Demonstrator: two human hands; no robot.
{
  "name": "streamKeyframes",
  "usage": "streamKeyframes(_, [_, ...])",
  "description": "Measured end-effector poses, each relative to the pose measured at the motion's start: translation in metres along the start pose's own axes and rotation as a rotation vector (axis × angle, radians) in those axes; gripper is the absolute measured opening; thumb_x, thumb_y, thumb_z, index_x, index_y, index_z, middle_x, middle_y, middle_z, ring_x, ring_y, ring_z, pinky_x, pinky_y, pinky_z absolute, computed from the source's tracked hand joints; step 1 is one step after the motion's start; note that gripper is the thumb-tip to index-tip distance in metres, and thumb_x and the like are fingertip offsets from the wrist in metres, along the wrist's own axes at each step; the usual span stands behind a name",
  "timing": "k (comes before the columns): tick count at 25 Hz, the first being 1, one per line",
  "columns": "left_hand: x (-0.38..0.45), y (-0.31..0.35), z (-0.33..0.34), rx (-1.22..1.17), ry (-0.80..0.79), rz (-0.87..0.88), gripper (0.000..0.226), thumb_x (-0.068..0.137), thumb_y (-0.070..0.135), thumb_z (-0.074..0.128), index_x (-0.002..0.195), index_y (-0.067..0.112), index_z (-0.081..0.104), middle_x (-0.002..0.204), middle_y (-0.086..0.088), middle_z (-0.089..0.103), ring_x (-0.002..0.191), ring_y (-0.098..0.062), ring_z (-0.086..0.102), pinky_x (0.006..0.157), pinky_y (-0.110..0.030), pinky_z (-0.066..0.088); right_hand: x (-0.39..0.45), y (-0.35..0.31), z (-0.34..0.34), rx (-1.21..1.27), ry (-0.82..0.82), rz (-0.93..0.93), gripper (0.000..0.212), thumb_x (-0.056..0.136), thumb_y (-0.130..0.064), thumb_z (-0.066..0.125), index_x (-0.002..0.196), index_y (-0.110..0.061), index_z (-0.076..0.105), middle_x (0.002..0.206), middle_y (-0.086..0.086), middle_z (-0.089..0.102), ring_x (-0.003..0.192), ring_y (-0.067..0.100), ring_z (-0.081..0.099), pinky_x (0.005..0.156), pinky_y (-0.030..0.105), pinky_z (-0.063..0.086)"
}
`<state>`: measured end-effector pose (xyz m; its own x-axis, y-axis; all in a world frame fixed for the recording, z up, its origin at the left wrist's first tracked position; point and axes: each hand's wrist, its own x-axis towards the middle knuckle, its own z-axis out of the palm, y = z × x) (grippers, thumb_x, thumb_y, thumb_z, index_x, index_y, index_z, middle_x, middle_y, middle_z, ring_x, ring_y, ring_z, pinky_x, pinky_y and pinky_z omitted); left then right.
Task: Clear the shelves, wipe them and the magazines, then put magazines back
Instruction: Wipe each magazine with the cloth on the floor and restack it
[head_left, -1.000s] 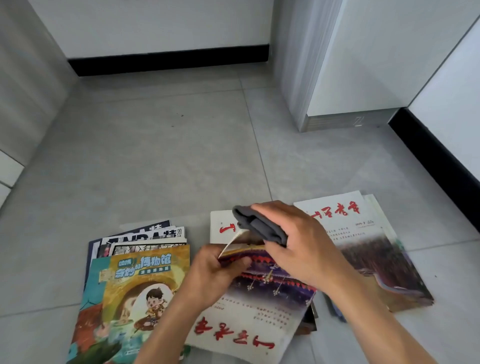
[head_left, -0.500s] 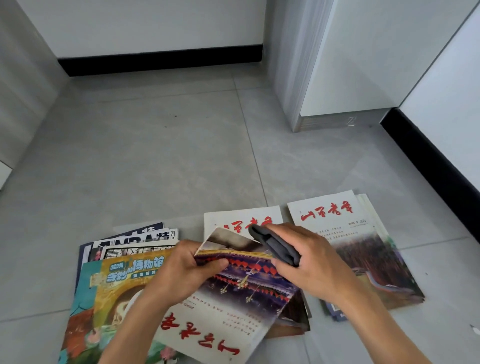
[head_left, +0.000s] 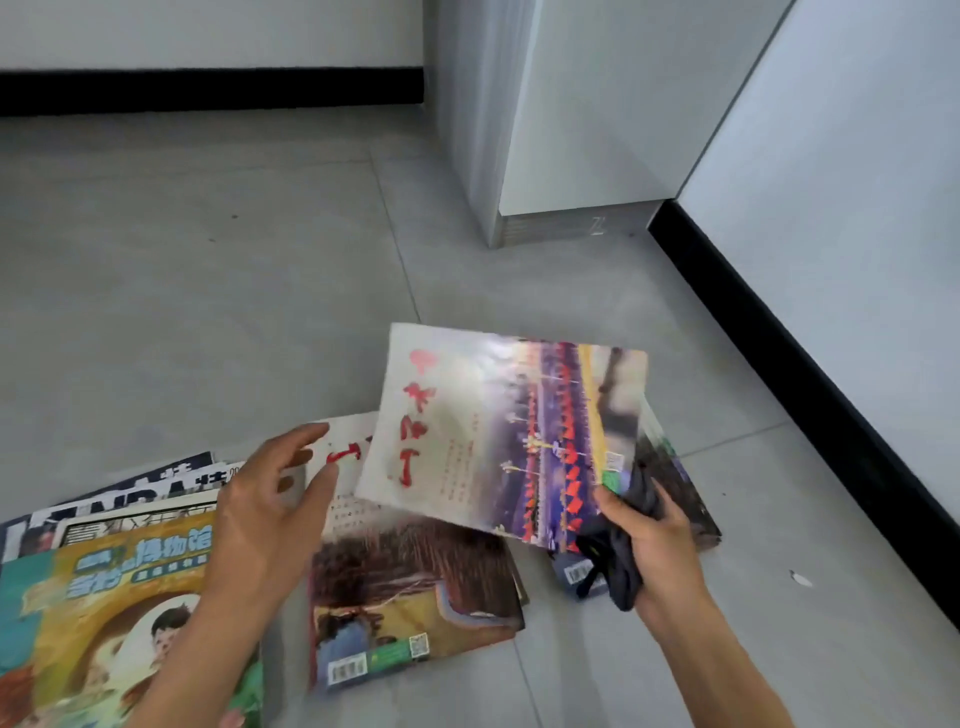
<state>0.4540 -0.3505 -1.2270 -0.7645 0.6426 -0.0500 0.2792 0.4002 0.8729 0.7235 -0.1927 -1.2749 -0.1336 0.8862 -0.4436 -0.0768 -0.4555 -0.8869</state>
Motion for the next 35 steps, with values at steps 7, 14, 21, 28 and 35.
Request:
streamKeyframes(7, [-0.022, -0.063, 0.029, 0.33, -0.239, -0.213, 0.039, 0.091, 0.023, 0.067, 0.129, 0.024, 0.059, 0.132, -0.001, 0.058, 0.109, -0.02, 0.06, 0.086, -0.03, 0.052, 0.009, 0.046, -0.028, 0.14, 0.517, 0.315, 0.018, 0.089, -0.009, 0.067, 0.102, -0.019, 0.058, 0.075, 0.007, 0.062, 0.049, 0.016, 0.053, 0.037, 0.017, 0.041])
streamKeyframes(14, [-0.035, -0.093, 0.039, 0.438, -0.147, -0.344, 0.073, 0.076, 0.04, 0.08, 0.136, 0.019, 0.045, 0.13, -0.004, 0.053, 0.112, -0.024, 0.057, 0.093, -0.039, 0.051, -0.072, 0.056, -0.001, -0.214, 0.725, 0.143, 0.051, 0.079, -0.007, 0.076, 0.118, -0.026, 0.05, 0.119, 0.011, 0.063, 0.092, 0.026, 0.06, 0.09, 0.036, 0.049])
streamKeyframes(21, [-0.034, -0.093, 0.037, 0.337, -0.105, -0.411, 0.058, 0.069, 0.038, 0.087, 0.113, 0.022, 0.052, 0.107, 0.005, 0.061, 0.093, -0.016, 0.063, 0.077, -0.031, 0.054, -0.034, 0.092, 0.081, -1.241, -0.162, -0.728, 0.054, 0.078, -0.025, 0.08, 0.127, -0.021, 0.058, 0.135, 0.002, 0.054, 0.122, 0.028, 0.05, 0.096, 0.046, 0.051])
streamKeyframes(28, [-0.018, -0.1, 0.028, 0.101, -0.138, -0.616, 0.024, 0.073, 0.006, 0.079, 0.088, 0.019, 0.065, 0.084, 0.003, 0.072, 0.076, -0.012, 0.067, 0.072, -0.032, 0.057, -0.032, 0.14, 0.098, -1.52, -0.63, -1.13, 0.05, 0.097, -0.043, 0.041, 0.144, -0.028, 0.048, 0.159, -0.003, 0.036, 0.145, 0.026, 0.036, 0.112, 0.045, 0.042])
streamKeyframes(35, [-0.021, -0.11, 0.029, 0.004, -0.175, -0.568, 0.02, 0.096, 0.015, 0.058, 0.083, 0.009, 0.072, 0.081, -0.01, 0.073, 0.081, -0.027, 0.07, 0.07, -0.03, 0.051, -0.004, 0.124, 0.141, -1.477, -0.19, -0.863, 0.051, 0.105, -0.038, 0.029, 0.147, -0.014, 0.046, 0.158, 0.009, 0.035, 0.149, 0.03, 0.027, 0.118, 0.051, 0.031])
